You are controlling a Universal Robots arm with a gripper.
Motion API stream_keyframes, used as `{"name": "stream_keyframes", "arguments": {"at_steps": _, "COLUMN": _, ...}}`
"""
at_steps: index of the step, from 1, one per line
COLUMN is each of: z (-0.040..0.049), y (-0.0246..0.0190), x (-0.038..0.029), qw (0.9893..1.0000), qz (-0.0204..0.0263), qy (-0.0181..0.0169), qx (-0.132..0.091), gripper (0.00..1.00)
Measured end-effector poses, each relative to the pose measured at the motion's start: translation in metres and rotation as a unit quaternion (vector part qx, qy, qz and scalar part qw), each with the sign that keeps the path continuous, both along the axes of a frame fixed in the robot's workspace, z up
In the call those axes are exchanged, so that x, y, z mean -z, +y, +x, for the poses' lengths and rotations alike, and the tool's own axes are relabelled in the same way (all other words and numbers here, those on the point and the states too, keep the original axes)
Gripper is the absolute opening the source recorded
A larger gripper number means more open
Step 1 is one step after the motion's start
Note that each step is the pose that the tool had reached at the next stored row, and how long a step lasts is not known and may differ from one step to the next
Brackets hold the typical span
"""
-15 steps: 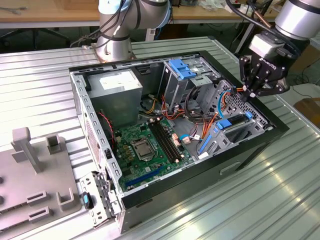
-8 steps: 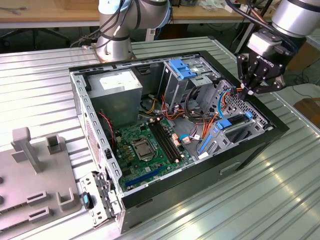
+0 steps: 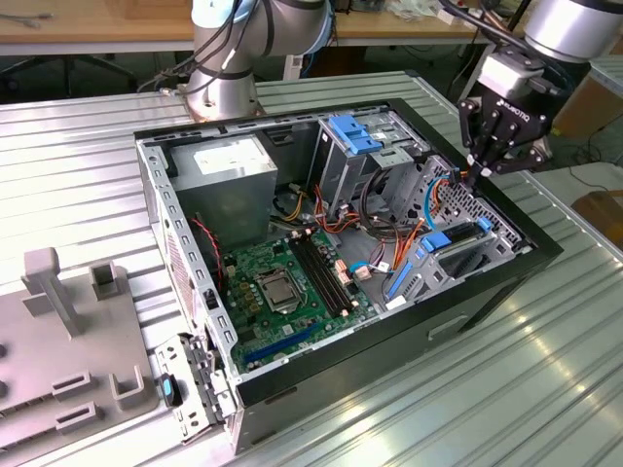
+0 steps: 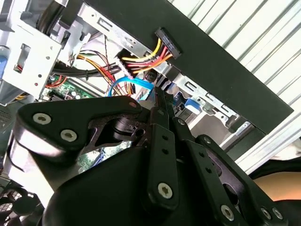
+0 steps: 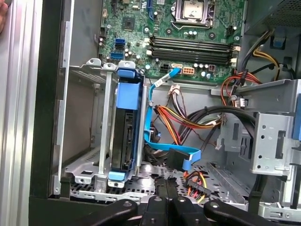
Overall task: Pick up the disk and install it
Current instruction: 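Insert the first disk wire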
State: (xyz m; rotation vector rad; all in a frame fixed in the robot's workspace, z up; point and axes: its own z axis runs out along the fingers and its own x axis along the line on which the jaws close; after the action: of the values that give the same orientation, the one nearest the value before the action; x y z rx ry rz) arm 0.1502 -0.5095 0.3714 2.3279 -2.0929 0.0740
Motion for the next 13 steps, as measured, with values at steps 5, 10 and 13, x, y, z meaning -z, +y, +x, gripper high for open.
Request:
{"name": "stream_keyframes", "arguments": {"at_steps": 5, "z": 0.0005, "y": 0.0058, "x": -0.0004, "qw": 1.0000, "qz": -0.0054, "qy": -0.0015, "qx": -0.001, "gripper": 0.11}}
{"name": "stream_keyframes", "arguments": {"at_steps": 10, "z": 0.0005, "y": 0.0106, "x": -0.0004, "qw": 0.9997, "qz": -0.0073, "qy": -0.0056, "qx": -0.024, "gripper": 0.11}}
{"name": "stream_keyframes", "arguments": {"at_steps": 13, "z": 0.0005, "y": 0.0116, "x": -0.0004, "qw": 0.9993, "qz": -0.0074, "qy": -0.0086, "qx": -0.035, "gripper": 0.11}}
